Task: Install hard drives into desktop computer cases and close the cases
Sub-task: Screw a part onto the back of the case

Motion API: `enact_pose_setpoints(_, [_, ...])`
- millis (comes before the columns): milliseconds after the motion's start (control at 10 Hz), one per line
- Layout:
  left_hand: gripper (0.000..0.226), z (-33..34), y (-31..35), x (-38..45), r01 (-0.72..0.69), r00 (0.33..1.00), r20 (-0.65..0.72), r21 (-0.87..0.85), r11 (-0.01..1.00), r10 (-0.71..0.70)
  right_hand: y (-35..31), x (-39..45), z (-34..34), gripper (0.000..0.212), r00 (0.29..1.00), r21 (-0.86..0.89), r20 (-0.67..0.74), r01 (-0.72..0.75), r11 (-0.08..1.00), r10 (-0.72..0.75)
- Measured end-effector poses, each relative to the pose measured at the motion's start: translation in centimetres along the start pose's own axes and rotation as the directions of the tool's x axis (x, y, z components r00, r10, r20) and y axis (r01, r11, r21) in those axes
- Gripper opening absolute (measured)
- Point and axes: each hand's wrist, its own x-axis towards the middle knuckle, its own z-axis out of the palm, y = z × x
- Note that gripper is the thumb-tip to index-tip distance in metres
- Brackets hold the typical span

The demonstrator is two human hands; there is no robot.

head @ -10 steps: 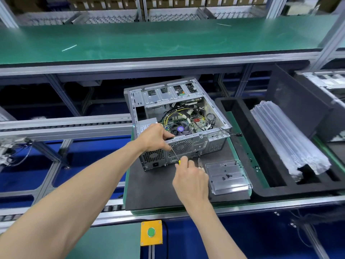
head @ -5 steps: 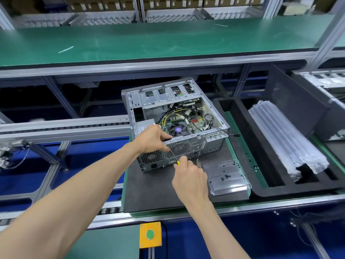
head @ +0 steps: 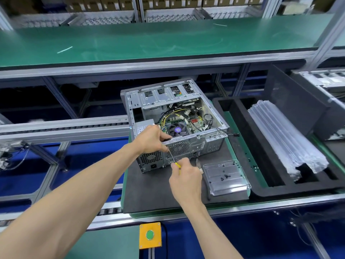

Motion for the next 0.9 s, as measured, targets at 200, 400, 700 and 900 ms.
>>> enact_pose_setpoints(200, [0.054, 0.0, 0.1, -0.2, 0.020, 1.000, -0.005, 0.012, 1.000, -0.020, -0.8, 0.6, -1.0, 0.020, 0.834, 0.616, 0.328, -0.545, 0.568, 0.444])
enact_pose_setpoints(400, [0.055, 0.0, 0.1, 0.0, 0.034, 0.999, -0.005, 0.003, 0.999, -0.034, 0.3, 0.0, -0.3, 0.018, 0.954, -0.365, -0.032, 0.268, 0.892, -0.299])
enact_pose_setpoints(700, [0.054, 0.1, -0.1, 0.0, 0.033, 0.999, -0.004, -0.012, 0.999, -0.033, 0.2, 0.5, -1.0, 0.019, 0.995, 0.125, 0.041, -0.099, 0.987, 0.095])
enact_pose_setpoints(900, [0.055, 0.1, 0.0, 0.0, 0.037, 0.999, -0.003, -0.009, 0.999, -0.037, -0.2, 0.3, -0.3, 0.016, 0.984, 0.205, 0.044, -0.177, 0.963, 0.171])
